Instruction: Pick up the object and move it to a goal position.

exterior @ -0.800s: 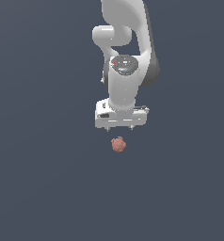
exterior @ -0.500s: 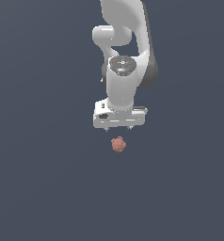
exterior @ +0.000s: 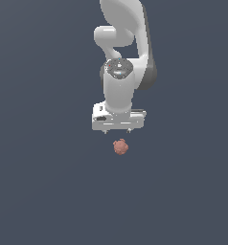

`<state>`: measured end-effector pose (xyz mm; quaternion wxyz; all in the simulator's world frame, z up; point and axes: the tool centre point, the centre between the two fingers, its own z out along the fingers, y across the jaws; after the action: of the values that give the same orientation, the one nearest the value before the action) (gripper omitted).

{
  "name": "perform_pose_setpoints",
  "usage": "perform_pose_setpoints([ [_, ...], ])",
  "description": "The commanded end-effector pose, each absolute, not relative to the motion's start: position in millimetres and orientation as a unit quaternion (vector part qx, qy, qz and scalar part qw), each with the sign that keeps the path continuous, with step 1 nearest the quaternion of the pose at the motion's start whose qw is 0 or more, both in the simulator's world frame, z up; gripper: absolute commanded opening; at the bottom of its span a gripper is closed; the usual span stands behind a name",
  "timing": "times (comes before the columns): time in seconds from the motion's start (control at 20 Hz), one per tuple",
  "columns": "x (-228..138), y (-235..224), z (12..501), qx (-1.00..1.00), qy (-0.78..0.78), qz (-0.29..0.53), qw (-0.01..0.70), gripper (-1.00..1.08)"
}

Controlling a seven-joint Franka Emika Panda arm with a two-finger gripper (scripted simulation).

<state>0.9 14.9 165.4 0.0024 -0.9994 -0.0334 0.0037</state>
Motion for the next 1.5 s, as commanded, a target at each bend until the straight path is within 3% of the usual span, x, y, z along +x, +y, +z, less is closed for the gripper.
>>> perform_pose_setpoints([
  [0.0,1.2,15.4,162.6,-0.999,-0.039,0.004,0.002,1.0],
  [0.85,8.7,30.1,98.9,-0.983,-0.184,0.001,-0.001,1.0],
  [1.45,8.7,32.3,84.1,-0.979,-0.202,0.001,0.0,1.0],
])
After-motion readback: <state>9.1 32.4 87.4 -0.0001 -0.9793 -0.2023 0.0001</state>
